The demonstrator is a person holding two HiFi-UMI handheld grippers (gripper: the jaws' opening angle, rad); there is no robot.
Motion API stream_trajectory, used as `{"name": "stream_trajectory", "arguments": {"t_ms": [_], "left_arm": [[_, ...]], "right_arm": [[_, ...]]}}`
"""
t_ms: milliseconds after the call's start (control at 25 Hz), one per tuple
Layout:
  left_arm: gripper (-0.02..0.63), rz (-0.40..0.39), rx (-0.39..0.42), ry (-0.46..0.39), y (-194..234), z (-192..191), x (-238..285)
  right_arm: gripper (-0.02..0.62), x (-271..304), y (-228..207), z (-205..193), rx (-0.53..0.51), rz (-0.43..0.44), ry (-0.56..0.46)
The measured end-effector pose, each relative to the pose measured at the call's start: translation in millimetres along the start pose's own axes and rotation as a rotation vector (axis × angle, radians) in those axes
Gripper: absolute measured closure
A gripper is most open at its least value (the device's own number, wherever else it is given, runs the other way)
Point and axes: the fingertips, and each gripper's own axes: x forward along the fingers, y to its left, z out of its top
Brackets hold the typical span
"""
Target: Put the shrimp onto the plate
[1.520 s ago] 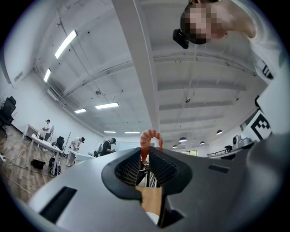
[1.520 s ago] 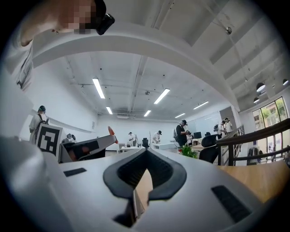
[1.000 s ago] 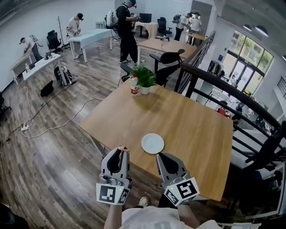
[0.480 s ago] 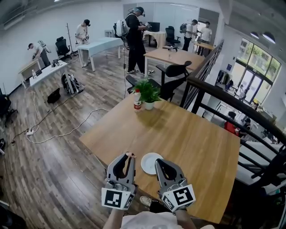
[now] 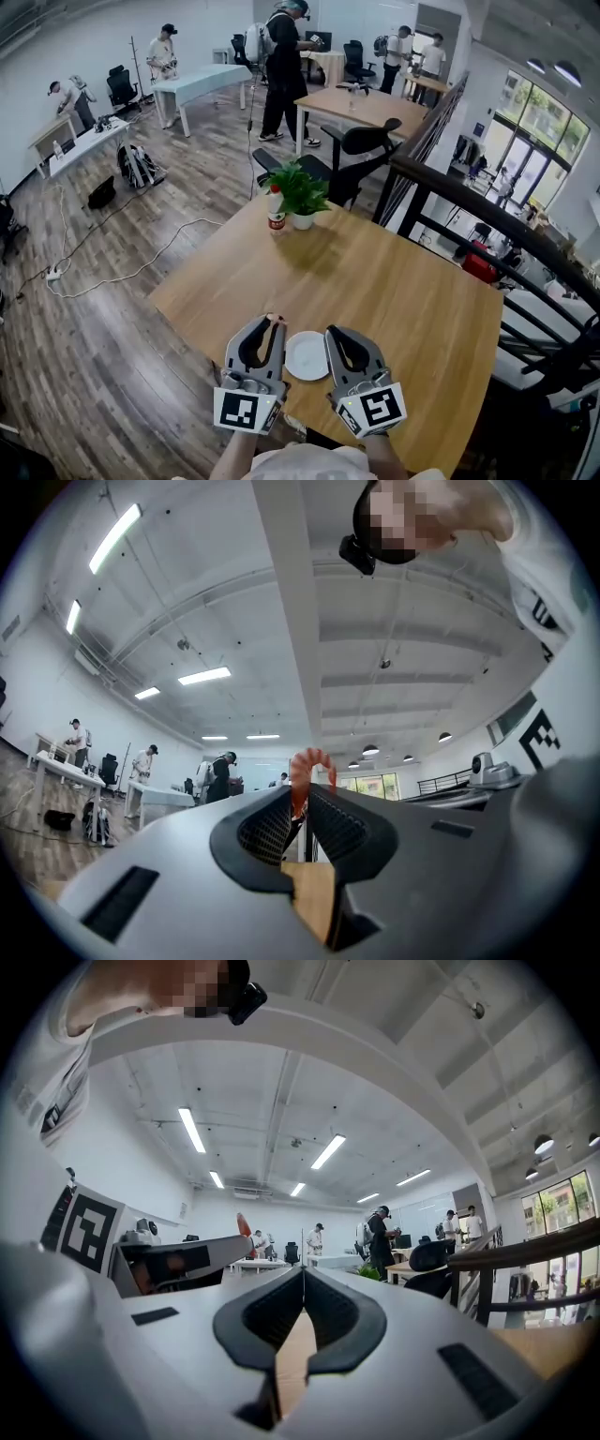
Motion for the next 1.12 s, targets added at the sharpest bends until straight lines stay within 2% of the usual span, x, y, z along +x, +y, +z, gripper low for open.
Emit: {"name": "stream_trajectory", "arguments": {"t_ms": [280,560,640,760,840,1120], "left_arm": [[0.545,0.006,-0.048,0.110,0,-37,20],[0.545,0.019,-0.141,0.318,-1,-107,41],[0.545,0.032,-0.164,0.403,-1,-136,42],[0.545,0.062,-0.178,0.602,-2,-183,29],[0.545,0.050,-0.203,0.715,-7,-213,23],[0.545,0.026,-0.244,0.987,-12,-297,1]], "right_arm": [[0.575,-2,-20,-10,0.031,-0.044,0.029],[0.575,-4,-47,-41,0.104,-0.080,0.084],[0.575,-4,-53,-52,0.127,-0.086,0.104],[0.575,-8,-59,-67,0.196,-0.093,0.141],[0.575,-7,-64,-78,0.238,-0.093,0.164],[0.575,-7,-80,-113,0.281,-0.111,0.215]]}}
